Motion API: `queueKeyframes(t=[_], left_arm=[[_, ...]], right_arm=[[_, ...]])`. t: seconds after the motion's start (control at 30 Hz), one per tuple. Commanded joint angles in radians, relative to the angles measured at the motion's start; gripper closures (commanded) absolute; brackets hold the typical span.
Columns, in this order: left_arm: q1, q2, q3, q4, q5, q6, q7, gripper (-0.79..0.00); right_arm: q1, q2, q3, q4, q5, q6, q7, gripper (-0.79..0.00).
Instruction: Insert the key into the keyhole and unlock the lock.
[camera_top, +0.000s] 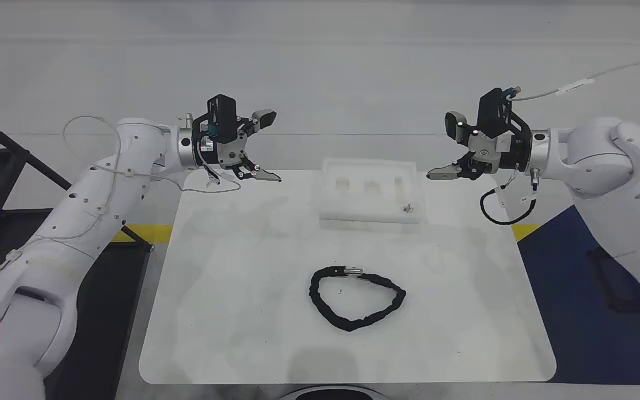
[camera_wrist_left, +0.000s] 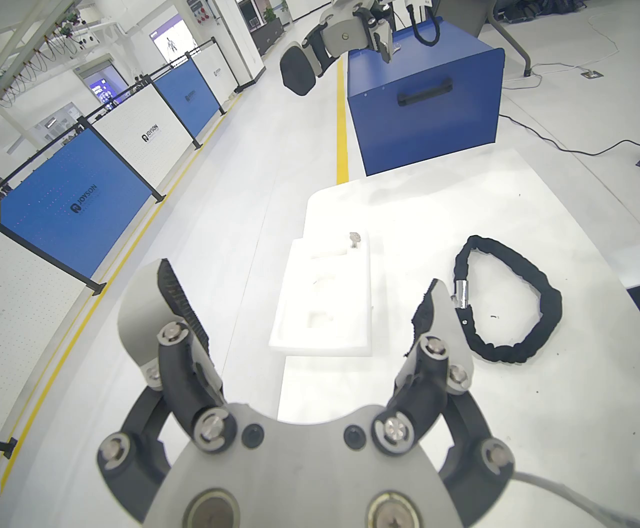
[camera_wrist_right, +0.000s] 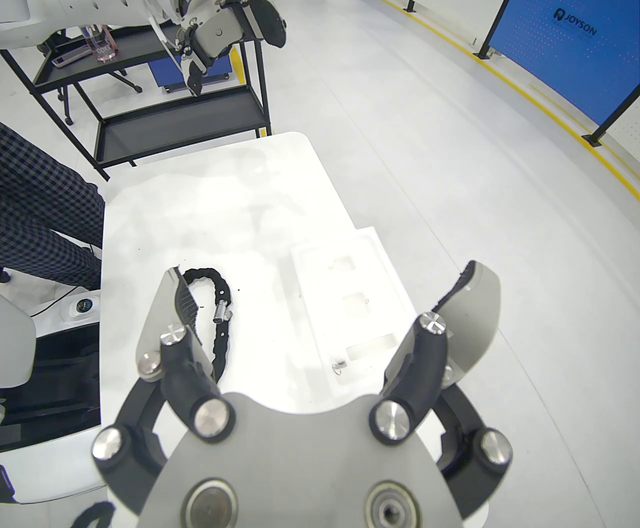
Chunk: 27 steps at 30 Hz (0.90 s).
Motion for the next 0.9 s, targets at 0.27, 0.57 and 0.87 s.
queueKeyframes(t=[0.27,0.57,0.87], left_arm=[[0.0,0.0,0.0,0.0,0.0,0.0,0.0,-0.785],[0.0,0.0,0.0,0.0,0.0,0.0,0.0,-0.785],[0.0,0.0,0.0,0.0,0.0,0.0,0.0,-0.785]], right_arm=[[0.0,0.0,0.0,0.0,0.0,0.0,0.0,-0.785],[0.0,0.0,0.0,0.0,0.0,0.0,0.0,-0.784],[-0.034,-0.009,-0.016,-0.008,-0.005,0.094,-0.013,-0.785]])
